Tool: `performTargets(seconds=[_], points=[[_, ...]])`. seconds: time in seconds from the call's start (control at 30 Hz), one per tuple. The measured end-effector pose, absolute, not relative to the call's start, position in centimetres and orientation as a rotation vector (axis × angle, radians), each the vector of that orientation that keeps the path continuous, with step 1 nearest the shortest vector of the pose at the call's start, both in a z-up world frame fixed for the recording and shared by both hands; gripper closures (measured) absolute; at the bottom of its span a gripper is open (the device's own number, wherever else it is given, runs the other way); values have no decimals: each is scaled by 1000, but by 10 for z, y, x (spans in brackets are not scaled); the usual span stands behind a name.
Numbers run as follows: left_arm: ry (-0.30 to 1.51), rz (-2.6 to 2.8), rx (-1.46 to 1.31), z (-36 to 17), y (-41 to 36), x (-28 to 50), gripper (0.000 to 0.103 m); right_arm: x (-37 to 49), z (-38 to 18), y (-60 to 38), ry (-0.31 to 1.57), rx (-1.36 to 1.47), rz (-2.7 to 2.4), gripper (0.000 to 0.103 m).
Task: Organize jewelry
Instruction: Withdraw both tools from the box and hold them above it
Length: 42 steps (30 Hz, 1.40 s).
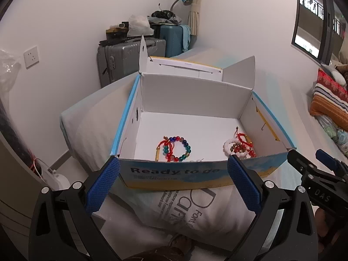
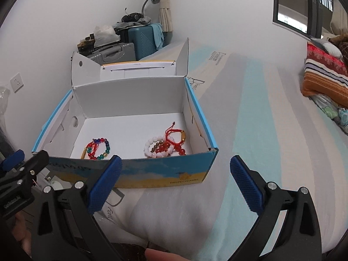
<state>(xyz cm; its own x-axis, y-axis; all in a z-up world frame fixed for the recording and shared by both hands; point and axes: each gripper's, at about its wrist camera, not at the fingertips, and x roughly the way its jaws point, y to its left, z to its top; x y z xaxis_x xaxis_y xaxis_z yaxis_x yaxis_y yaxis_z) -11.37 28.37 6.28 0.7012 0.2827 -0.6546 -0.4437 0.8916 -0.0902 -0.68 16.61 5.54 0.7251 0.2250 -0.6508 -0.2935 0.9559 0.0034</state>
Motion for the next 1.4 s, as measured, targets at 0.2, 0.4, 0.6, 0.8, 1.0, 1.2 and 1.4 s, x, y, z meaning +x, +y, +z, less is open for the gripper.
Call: performTargets(seconds=[0.2,0.4,0.6,0.8,1.0,1.2,1.4], points=[[687,426,-237,60,282,-112,6,-11,55,166,700,-108,282,8],[681,432,-231,61,282,-112,6,-13,56,165,700,-106,281,8],[659,455,-219,64,281,-113,6,-13,58,163,701,-107,276,8],[677,465,-192,63,278,-109,6,-13,58,164,693,-113,268,8],[674,474,-191,64,277,-109,6,-13,58,164,693,-116,269,8],[678,468,-202,62,279,-109,6,-15,59,162,692,-118,274,8],[659,444,-202,64,277,-111,6,-15,58,161,693,-116,276,8]])
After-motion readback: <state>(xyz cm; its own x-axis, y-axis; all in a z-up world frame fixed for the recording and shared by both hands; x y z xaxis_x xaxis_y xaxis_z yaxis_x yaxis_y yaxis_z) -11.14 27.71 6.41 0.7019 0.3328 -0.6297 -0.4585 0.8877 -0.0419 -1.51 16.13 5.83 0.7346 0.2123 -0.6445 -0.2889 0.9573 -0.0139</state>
